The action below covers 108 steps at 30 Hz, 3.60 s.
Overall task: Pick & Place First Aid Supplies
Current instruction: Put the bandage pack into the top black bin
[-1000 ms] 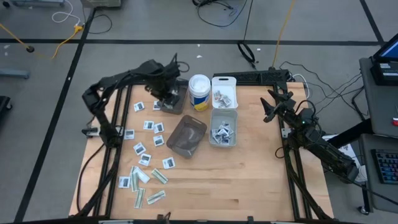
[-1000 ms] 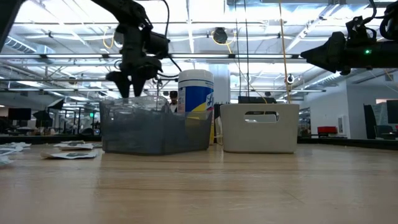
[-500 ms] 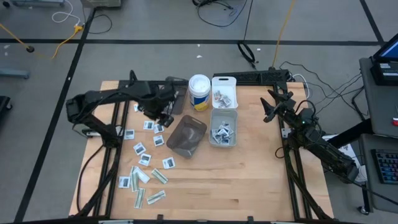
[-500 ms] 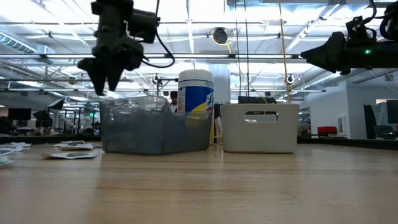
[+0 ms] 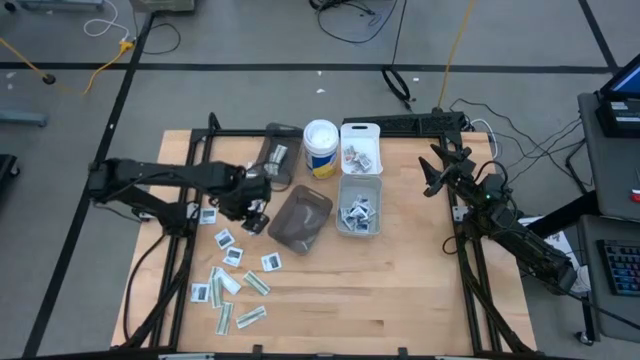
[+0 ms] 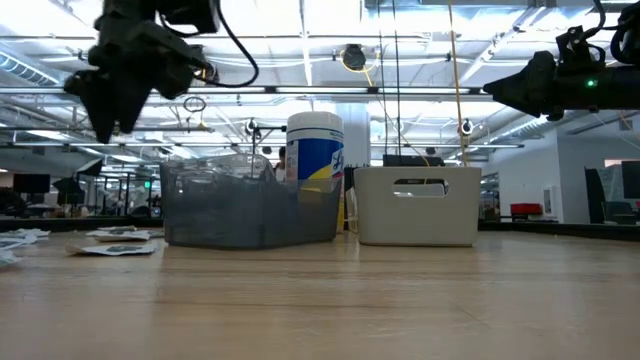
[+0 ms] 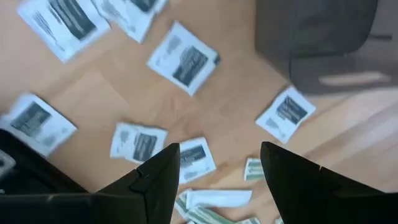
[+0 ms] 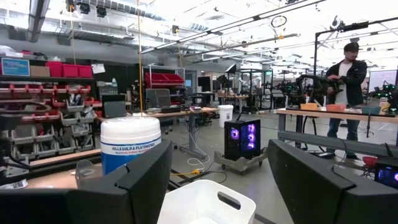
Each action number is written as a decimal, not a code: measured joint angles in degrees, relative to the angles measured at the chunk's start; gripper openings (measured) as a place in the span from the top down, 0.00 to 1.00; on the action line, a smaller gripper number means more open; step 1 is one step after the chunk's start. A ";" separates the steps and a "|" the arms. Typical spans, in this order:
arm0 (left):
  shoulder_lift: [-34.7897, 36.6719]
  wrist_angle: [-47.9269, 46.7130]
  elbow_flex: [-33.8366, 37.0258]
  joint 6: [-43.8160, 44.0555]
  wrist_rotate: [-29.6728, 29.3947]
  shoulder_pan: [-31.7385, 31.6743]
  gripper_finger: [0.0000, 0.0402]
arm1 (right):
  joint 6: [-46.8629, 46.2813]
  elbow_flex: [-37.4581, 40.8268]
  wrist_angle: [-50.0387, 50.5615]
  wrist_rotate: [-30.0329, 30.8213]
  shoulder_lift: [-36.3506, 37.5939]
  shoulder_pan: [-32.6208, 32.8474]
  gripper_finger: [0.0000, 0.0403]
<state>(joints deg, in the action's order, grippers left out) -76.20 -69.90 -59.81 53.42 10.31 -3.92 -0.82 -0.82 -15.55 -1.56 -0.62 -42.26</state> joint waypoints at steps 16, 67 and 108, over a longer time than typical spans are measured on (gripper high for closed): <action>1.22 0.13 1.59 -29.47 0.13 17.21 0.43 | 0.01 0.01 0.00 0.02 0.02 0.00 0.35; -25.58 30.38 1.42 -50.45 -6.12 36.98 0.56 | 0.01 0.00 0.00 0.02 0.02 0.00 0.35; 2.30 16.37 1.42 16.11 -4.77 32.14 1.00 | 0.02 0.00 0.00 0.02 0.02 -0.02 0.35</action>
<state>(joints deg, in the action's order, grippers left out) -73.90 -53.53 -58.39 69.53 5.54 28.22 -0.80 -0.82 -15.55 -1.54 -0.60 -42.28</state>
